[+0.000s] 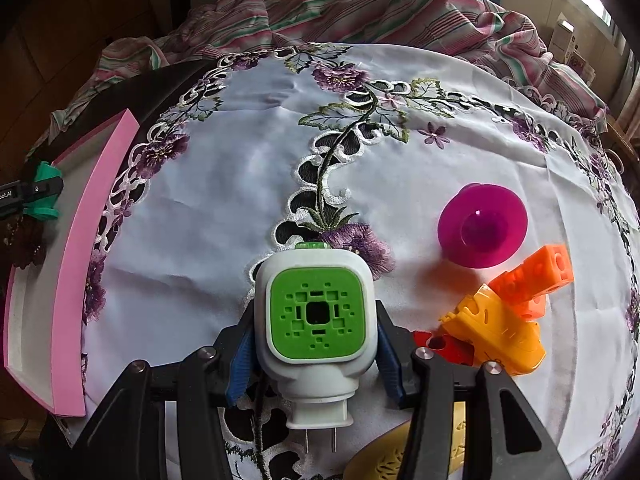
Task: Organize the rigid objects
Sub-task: 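Carry the green stand into the tray and open the left tool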
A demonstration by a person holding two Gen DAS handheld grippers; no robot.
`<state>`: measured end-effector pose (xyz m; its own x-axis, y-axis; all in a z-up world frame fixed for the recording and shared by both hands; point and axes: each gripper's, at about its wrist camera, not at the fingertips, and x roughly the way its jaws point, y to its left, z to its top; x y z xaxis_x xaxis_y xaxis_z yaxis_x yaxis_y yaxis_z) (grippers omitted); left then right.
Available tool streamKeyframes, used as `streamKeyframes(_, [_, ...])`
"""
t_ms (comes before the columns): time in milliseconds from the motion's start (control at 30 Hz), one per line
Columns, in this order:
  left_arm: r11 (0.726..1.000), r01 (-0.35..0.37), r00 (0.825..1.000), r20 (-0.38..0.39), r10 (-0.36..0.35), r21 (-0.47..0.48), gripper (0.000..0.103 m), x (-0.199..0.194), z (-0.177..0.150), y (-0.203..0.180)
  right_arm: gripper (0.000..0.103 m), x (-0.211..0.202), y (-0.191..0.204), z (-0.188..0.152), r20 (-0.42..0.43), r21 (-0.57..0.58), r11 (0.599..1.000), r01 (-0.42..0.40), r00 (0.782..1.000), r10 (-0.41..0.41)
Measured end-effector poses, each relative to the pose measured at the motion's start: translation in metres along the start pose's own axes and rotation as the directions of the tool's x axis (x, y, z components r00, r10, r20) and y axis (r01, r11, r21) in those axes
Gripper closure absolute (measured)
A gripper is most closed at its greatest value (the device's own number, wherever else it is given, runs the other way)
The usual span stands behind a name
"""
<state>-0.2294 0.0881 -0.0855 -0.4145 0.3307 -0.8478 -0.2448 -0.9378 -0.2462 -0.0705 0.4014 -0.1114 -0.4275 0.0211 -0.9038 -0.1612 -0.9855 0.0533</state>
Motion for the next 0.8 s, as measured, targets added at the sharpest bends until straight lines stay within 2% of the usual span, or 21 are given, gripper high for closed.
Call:
streamKeyframes(100, [1.000, 0.013, 1.000, 0.022, -0.013, -0.014, 0.064, -0.009, -0.005, 0.005, 0.050, 0.000, 0.001, 0.000, 0.000, 0.000, 1.000, 0.001, 1.000, -0.001])
streamKeyframes(233, [1.000, -0.008, 0.997, 0.074, 0.007, 0.005, 0.063, -0.029, -0.013, 0.004, 0.050, 0.000, 0.002, 0.000, 0.001, -0.006, 1.000, 0.007, 1.000, -0.007])
streamKeyframes(367, [0.998, -0.035, 0.989, 0.149, 0.027, 0.054, 0.044, -0.060, -0.028, -0.007, 0.050, 0.000, 0.002, -0.001, 0.003, -0.008, 1.000, 0.011, 1.000, -0.011])
streamKeyframes(500, [0.988, -0.111, 0.969, 0.231, 0.083, 0.110, 0.043, -0.091, -0.057, -0.023, 0.050, 0.000, 0.002, 0.000, 0.001, -0.007, 1.000, 0.011, 1.000, -0.011])
streamKeyframes(600, [0.980, -0.136, 0.960, 0.265, 0.094, 0.146, 0.043, -0.105, -0.078, -0.034, 0.050, 0.000, 0.003, 0.000, 0.003, -0.013, 1.000, 0.017, 1.000, -0.017])
streamKeyframes(733, [0.977, -0.134, 0.962, 0.260, 0.088, 0.164, 0.043, -0.115, -0.100, -0.042, 0.050, 0.000, 0.005, 0.000, 0.005, -0.018, 1.000, 0.023, 1.000, -0.023])
streamKeyframes(800, [0.975, -0.154, 0.957, 0.271, 0.107, 0.159, 0.043, -0.120, -0.110, -0.044, 0.050, -0.001, 0.005, 0.001, 0.006, -0.020, 0.999, 0.026, 1.000, -0.026])
